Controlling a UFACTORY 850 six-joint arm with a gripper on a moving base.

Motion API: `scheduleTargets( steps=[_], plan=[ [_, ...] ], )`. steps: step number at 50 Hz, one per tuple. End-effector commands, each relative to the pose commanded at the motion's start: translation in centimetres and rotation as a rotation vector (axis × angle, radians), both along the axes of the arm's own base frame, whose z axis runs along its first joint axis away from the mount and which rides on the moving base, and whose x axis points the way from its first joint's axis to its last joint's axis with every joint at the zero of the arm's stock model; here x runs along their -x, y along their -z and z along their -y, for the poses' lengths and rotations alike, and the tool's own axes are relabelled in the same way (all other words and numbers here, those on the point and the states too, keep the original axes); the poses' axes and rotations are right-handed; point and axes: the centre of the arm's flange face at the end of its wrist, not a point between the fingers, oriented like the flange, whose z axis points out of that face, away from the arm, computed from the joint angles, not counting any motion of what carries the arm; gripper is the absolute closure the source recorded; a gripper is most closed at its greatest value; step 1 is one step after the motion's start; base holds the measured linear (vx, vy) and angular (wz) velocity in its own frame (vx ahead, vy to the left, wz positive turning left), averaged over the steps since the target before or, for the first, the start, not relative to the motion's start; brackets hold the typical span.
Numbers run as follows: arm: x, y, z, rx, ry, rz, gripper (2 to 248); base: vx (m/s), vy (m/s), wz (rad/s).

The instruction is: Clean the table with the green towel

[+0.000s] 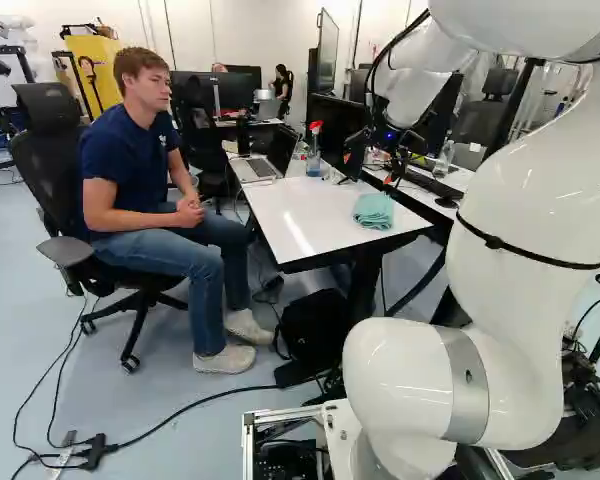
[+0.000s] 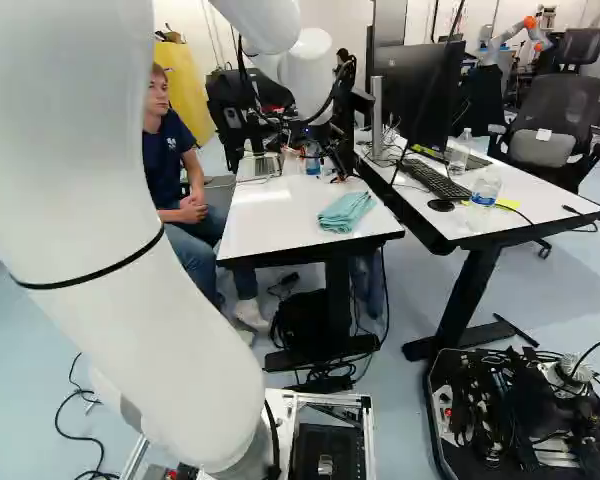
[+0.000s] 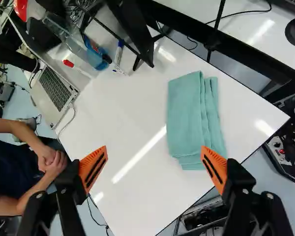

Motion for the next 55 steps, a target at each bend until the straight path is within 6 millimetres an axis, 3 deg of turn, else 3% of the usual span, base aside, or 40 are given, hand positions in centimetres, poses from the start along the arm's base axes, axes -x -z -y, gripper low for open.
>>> scheduleTargets(
  steps=[29, 55],
  plan=[
    [0.4, 0.3, -1.1, 0.008, -0.016, 0.003, 3, 0.0, 0.0, 0.0],
    [1.2, 1.8, -1.9, 0.056, -0.021, 0.028, 3, 0.0, 0.0, 0.0]
  ],
)
